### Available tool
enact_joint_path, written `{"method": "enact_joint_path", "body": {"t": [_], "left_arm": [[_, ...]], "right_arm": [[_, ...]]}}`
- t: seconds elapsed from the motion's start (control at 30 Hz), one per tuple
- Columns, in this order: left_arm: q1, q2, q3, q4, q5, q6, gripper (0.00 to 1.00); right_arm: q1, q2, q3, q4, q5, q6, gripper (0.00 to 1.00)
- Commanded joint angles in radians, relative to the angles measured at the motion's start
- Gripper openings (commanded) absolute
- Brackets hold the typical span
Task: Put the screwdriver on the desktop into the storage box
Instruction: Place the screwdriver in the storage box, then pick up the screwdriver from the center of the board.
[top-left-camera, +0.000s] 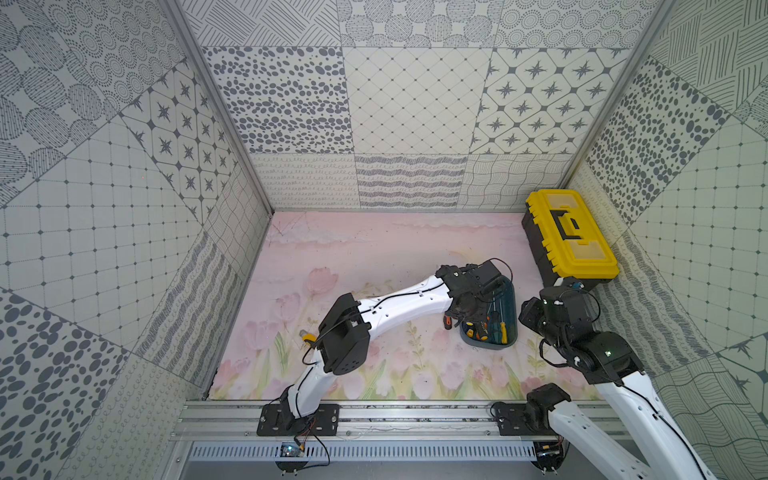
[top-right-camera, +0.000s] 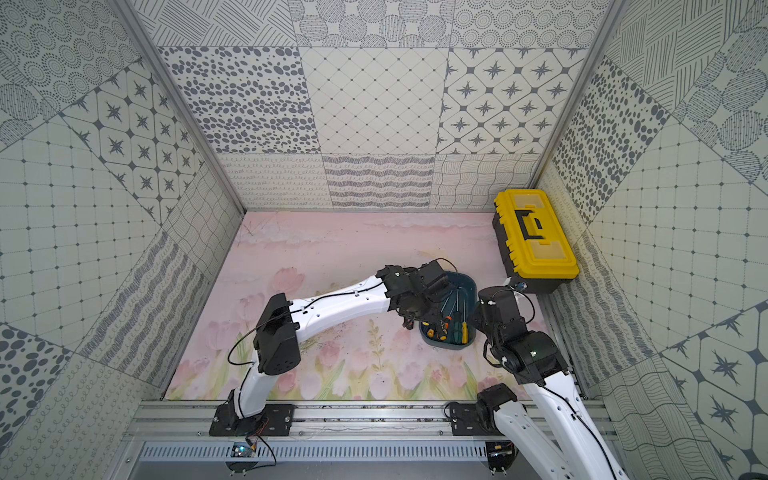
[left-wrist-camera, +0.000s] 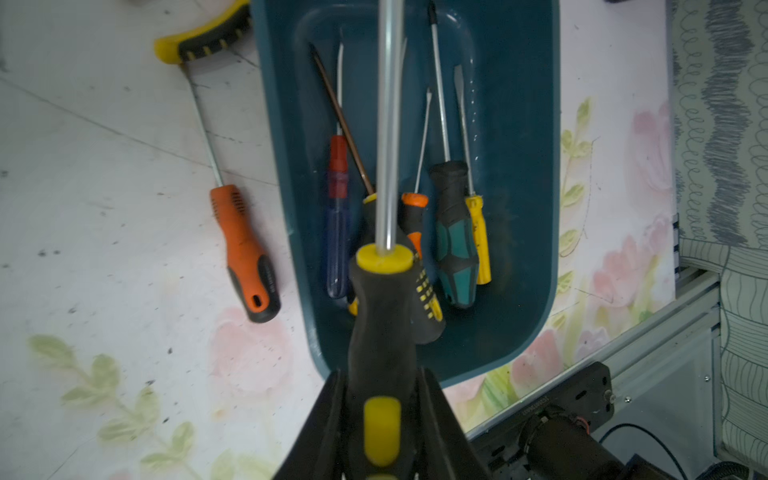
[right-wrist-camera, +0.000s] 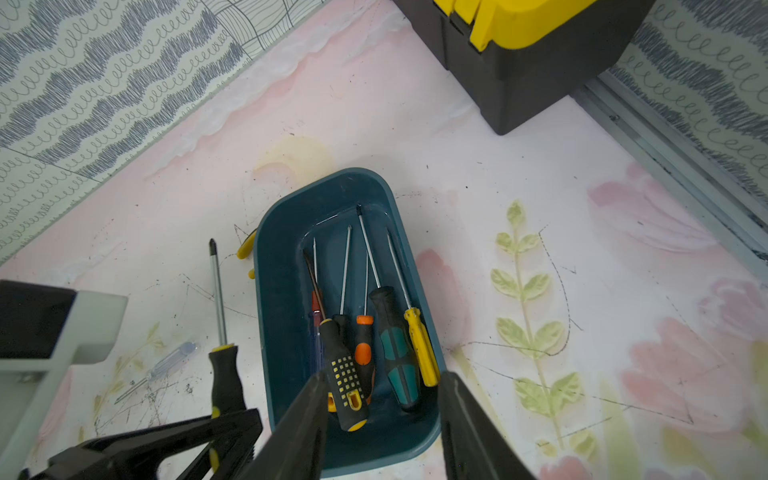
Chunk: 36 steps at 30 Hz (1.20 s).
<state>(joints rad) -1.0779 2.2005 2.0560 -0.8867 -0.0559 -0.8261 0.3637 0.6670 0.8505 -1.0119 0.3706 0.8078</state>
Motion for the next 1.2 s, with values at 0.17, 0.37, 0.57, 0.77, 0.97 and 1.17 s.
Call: {"method": "enact_joint_path", "body": {"t": [0.17, 0.37, 0.57, 0.77, 0.97, 1.17], "left_arm": [[-0.022, 0.123, 0.101, -0.055, 0.013, -0.111, 0.07], [-0.017, 0.153, 0.115, -0.052, 0.006, -0.09, 0.21], [-0.007, 0.15, 0.121, -0.076, 0.016, -0.085, 0.4], [-0.006, 0.098, 0.119, -0.067, -0.019, -0.081, 0.48], [0.017, -0.119, -0.082, 0.067, -0.159, -0.147, 0.5], [0.185, -0.39, -0.44, 0.215, -0.162, -0.275, 0.51]], "right_arm": [[-0.004, -0.031, -0.014, -0.032, 0.007, 0.031, 0.47], [-0.003, -0.032, -0.015, -0.04, 0.002, 0.028, 0.47], [-0.004, -0.03, -0.015, -0.042, 0.005, 0.024, 0.47], [-0.003, 0.011, 0.01, -0.035, 0.0, -0.014, 0.48], [-0.003, 0.09, 0.031, 0.044, -0.099, -0.062, 0.46], [0.106, 0.288, 0.056, 0.191, -0.252, -0.045, 0.43]]}}
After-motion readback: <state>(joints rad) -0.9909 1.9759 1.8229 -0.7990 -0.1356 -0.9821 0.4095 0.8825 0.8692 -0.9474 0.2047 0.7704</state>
